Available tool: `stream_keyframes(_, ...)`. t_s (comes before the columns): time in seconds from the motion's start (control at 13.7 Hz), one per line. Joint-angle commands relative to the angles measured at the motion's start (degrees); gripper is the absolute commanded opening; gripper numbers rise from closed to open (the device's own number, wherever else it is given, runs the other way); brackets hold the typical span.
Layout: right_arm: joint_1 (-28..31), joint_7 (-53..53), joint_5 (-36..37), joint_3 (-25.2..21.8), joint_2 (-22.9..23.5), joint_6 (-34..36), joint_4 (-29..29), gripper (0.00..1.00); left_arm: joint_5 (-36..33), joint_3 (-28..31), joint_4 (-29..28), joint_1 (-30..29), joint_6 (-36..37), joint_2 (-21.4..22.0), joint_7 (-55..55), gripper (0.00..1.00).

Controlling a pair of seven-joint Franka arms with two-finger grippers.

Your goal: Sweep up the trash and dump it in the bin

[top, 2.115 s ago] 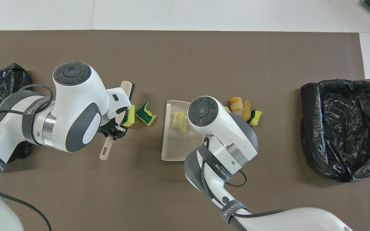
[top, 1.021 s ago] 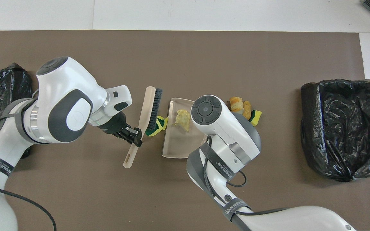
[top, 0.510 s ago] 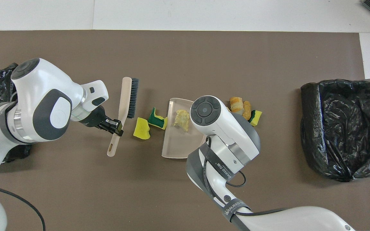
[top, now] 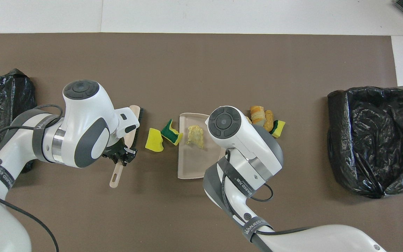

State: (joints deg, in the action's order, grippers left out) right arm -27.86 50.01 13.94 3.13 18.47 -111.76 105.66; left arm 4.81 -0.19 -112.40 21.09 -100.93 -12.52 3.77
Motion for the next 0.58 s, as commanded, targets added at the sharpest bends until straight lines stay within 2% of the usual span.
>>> stream_keyframes(0.0, 0.61, 2.11, -1.02, 0.3, -0.89, -0.66, 1.12, 0.0, -1.03, 0.11, -2.91, 4.74, -0.84, 2.59, 5.97, 0.0)
stream_keyframes(0.29, 0.61, 2.2, -0.93, 0.3, -0.98, -0.3, 1.12, 0.0, 3.53, -0.07, -3.09, 11.06, -4.18, 2.24, 6.51, 0.0)
stream_keyframes(0.51, 0.61, 2.02, -0.93, 0.3, -0.98, -0.3, 1.12, 0.0, 11.86, 0.02, -3.09, 15.38, -8.13, 2.42, 7.3, 0.0)
